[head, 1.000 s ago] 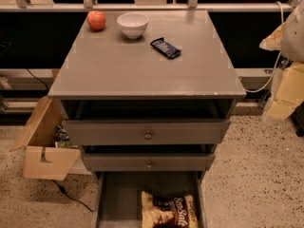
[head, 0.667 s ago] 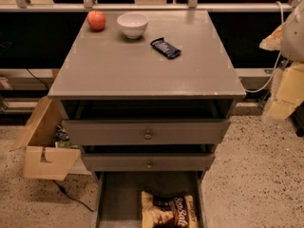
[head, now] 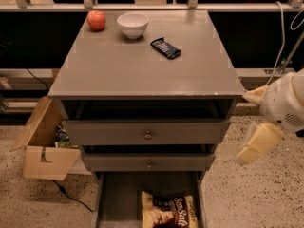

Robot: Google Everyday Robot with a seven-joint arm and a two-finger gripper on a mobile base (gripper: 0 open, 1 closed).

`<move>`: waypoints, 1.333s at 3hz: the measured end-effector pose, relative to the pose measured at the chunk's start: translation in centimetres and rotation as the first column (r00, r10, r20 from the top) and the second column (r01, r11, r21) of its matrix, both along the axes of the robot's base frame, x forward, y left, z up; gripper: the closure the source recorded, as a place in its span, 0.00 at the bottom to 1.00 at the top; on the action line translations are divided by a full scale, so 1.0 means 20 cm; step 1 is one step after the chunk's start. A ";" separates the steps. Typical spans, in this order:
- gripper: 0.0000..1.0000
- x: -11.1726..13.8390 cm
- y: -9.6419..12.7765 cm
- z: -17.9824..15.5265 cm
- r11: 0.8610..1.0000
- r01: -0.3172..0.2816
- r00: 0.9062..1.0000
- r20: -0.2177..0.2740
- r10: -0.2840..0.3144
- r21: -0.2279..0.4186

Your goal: Pick brown chip bag from bottom drawer and place on counter

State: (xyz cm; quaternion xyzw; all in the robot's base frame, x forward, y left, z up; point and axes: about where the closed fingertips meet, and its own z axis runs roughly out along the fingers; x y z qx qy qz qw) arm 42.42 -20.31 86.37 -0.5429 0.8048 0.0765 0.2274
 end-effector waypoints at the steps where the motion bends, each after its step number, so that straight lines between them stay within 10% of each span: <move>1: 0.00 0.00 0.07 -0.34 0.984 0.021 1.000 -0.007 -0.020 0.176; 4: 0.00 0.03 0.07 -0.50 0.975 0.026 1.000 0.002 -0.027 0.222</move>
Offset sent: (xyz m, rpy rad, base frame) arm -0.0007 0.0133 -0.0620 0.1584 0.0097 -0.0176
